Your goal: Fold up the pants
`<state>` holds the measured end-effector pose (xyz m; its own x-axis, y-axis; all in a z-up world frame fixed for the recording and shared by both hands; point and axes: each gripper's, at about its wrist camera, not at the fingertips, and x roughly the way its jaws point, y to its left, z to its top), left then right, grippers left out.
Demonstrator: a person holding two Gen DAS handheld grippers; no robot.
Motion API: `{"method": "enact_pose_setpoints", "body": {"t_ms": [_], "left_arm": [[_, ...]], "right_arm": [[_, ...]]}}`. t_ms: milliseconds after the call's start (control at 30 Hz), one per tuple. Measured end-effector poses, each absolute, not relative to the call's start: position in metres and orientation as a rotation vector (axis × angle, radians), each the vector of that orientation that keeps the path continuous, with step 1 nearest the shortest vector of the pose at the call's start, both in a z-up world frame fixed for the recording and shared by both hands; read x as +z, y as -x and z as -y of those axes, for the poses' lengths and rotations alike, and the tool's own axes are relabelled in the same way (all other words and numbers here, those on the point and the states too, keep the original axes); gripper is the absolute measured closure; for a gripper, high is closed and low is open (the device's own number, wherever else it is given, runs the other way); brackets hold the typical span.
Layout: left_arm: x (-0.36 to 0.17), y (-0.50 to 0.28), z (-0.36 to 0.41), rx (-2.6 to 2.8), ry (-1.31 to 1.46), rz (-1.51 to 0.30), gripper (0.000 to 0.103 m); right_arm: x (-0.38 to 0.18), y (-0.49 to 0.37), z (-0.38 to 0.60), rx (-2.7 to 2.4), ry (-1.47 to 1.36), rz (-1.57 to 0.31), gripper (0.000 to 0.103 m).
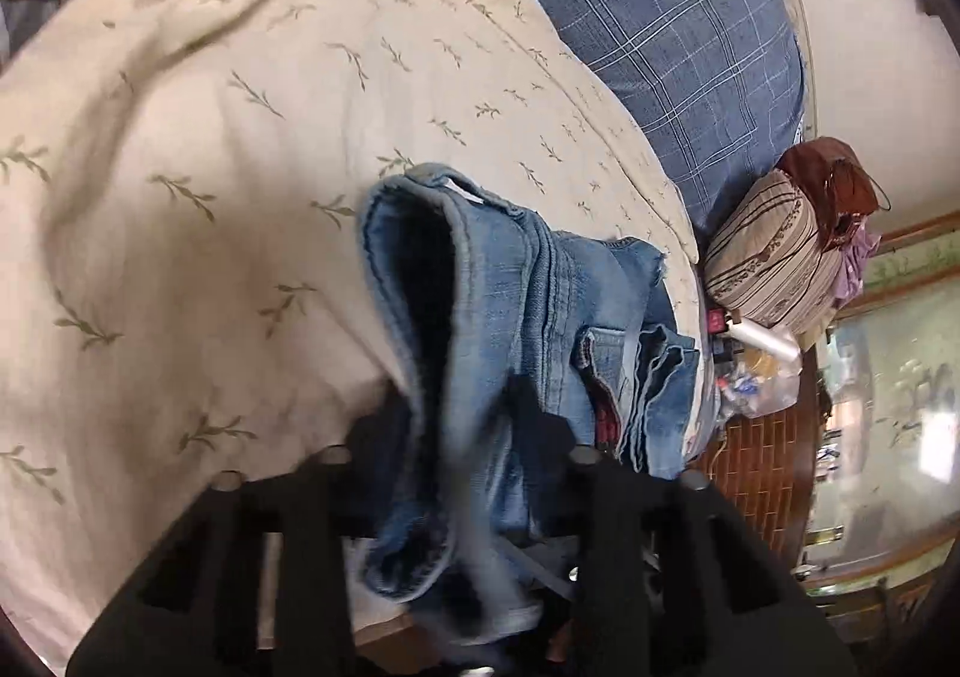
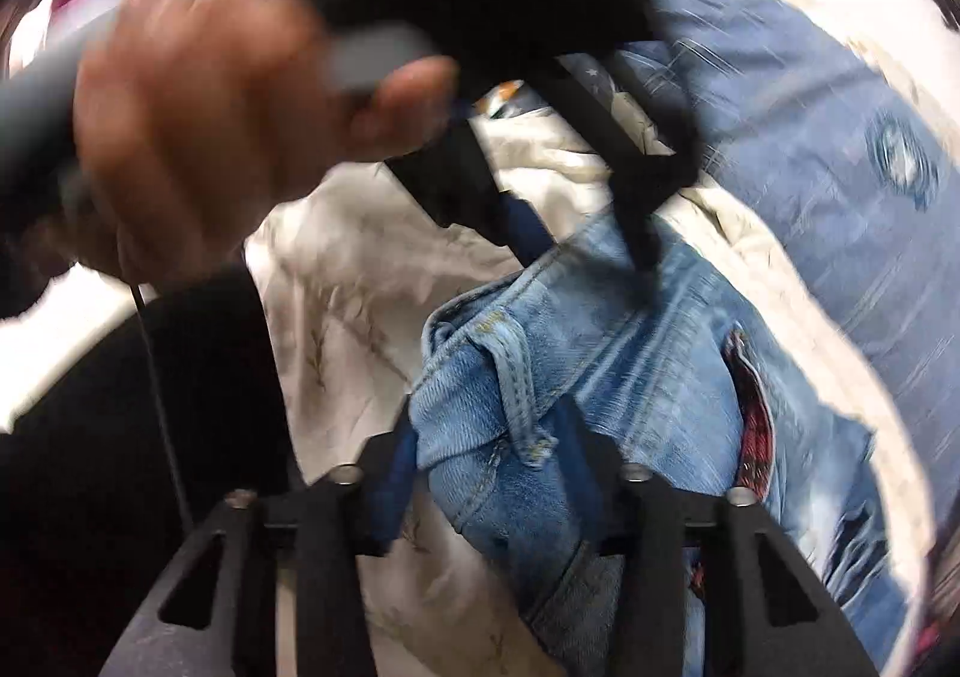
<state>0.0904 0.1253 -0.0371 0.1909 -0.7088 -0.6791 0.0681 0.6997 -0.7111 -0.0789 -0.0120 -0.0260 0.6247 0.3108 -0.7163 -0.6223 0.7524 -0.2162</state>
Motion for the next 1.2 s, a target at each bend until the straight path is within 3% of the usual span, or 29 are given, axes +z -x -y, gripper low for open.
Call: {"method": "enact_pose_setpoints", "body": {"t_ms": [33, 67, 300, 367, 533, 600, 633, 700, 867, 1000, 1100, 1200], "left_arm": [[-0.036, -0.090, -0.127, -0.598, 0.624, -1.271, 0.080], [-0.033, -0.088, -0.129, -0.602, 0.646, -1.265, 0.081], [-0.006, -0.082, -0.118, -0.581, 0.609, -1.232, 0.081], [-0.009, -0.086, -0.116, -0.559, 0.601, -1.261, 0.081], [-0.018, -0.091, -0.120, -0.538, 0.627, -1.319, 0.081], [-0.019, -0.093, -0.121, -0.546, 0.644, -1.329, 0.081], [-0.019, -0.094, -0.121, -0.546, 0.648, -1.334, 0.081], [-0.019, -0.095, -0.121, -0.547, 0.654, -1.337, 0.081], [-0.005, -0.085, -0.126, -0.561, 0.673, -1.289, 0.081], [0.031, -0.071, -0.125, -0.652, 0.716, -1.188, 0.081], [0.052, -0.069, -0.105, -0.627, 0.588, -1.137, 0.081], [0.046, -0.075, -0.090, -0.572, 0.514, -1.203, 0.081]], "right_arm": [[-0.017, 0.076, 0.021, 0.563, 0.411, -0.724, 0.083], [-0.011, 0.075, 0.029, 0.569, 0.363, -0.731, 0.085], [0.008, 0.081, 0.059, 0.582, 0.202, -0.714, 0.083], [-0.001, 0.081, 0.053, 0.593, 0.211, -0.718, 0.067], [-0.031, 0.093, 0.012, 0.516, 0.445, -0.628, 0.044], [-0.041, 0.097, 0.000, 0.471, 0.534, -0.585, 0.041], [-0.046, 0.098, -0.005, 0.438, 0.588, -0.550, 0.044], [-0.049, 0.093, -0.002, 0.427, 0.606, -0.545, 0.060], [-0.008, 0.092, 0.034, 0.477, 0.409, -0.609, 0.080], [0.025, 0.094, 0.076, 0.481, 0.221, -0.613, 0.081], [0.036, 0.101, 0.094, 0.470, 0.145, -0.600, 0.081], [0.040, 0.098, 0.108, 0.457, 0.098, -0.603, 0.081]]}}
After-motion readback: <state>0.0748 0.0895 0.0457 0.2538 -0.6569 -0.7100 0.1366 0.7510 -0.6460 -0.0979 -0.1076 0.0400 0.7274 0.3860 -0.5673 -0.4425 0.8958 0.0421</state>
